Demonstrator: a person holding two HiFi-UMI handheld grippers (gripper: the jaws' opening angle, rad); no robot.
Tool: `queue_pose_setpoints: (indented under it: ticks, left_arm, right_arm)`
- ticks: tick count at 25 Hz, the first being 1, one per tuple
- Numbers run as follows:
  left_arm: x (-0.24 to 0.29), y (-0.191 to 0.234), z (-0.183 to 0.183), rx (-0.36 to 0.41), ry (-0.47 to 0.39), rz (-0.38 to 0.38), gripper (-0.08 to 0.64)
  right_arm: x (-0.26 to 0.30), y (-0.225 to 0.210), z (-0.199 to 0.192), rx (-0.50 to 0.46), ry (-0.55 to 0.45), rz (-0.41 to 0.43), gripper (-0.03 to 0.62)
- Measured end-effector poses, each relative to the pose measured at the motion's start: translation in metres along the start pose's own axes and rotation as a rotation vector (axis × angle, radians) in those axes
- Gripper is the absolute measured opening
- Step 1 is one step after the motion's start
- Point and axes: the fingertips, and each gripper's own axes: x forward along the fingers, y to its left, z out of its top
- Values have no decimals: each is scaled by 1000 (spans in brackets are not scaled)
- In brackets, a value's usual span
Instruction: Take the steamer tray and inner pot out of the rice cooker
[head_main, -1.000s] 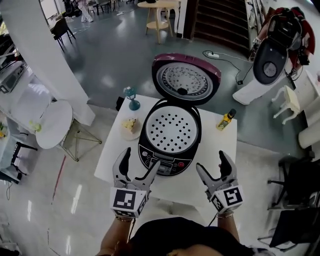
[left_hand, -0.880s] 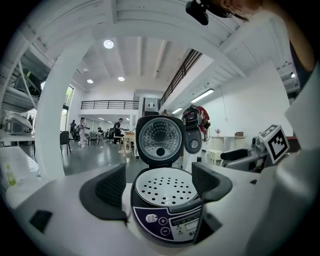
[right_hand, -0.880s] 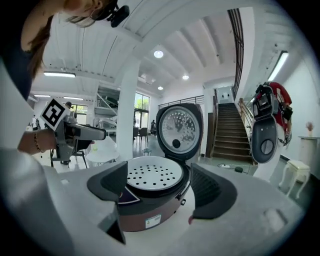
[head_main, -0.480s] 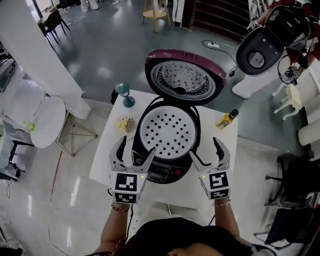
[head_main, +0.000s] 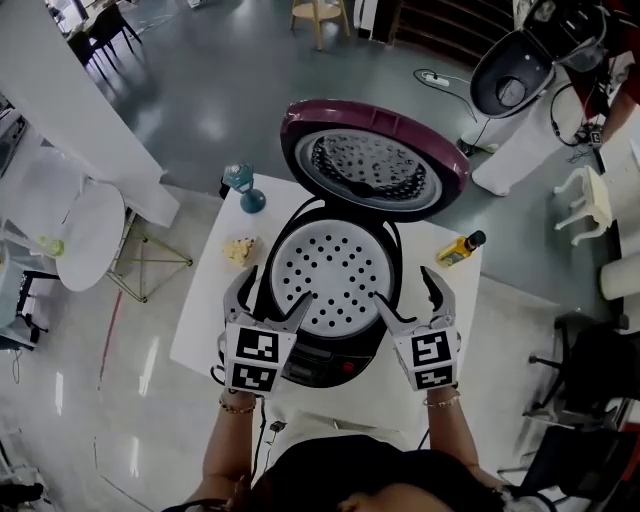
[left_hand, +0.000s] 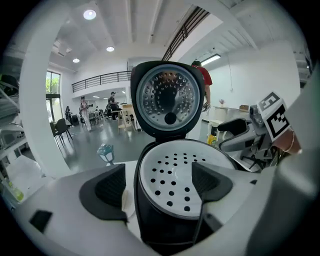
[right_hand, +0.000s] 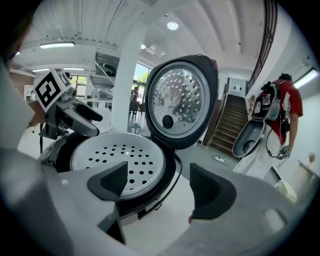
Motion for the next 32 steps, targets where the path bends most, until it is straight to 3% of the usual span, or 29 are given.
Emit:
queue_pose_setpoints:
  ticks: [4, 6, 12, 18, 21, 23, 30, 32]
  left_arm:
    - [18, 1, -7, -6, 96, -46, 394]
    - [26, 5, -8, -1, 137, -61, 394]
    - [48, 16, -23, 115, 324, -97, 394]
    - [66, 40, -39, 262, 485, -26, 393]
    - [69, 38, -40, 280, 503, -45, 376]
    - [70, 34, -38, 278, 503, -65, 222]
    - [67, 35, -28, 199, 450, -86, 190]
    - [65, 34, -22, 190, 431, -88, 189]
  right_arm:
    - [19, -8, -7, -139, 89, -43, 380]
    - [32, -6, -10, -193, 153, -26, 380]
    - [61, 3, -14, -276, 281, 18, 380]
    - [73, 1, -24, -301, 332, 7, 380]
    - [74, 3, -25, -283, 333, 25, 379]
    - [73, 0, -23, -282, 329, 11, 374]
    - [69, -10, -17, -214, 283, -17, 352]
    - [67, -11, -15, -211, 272, -18, 313]
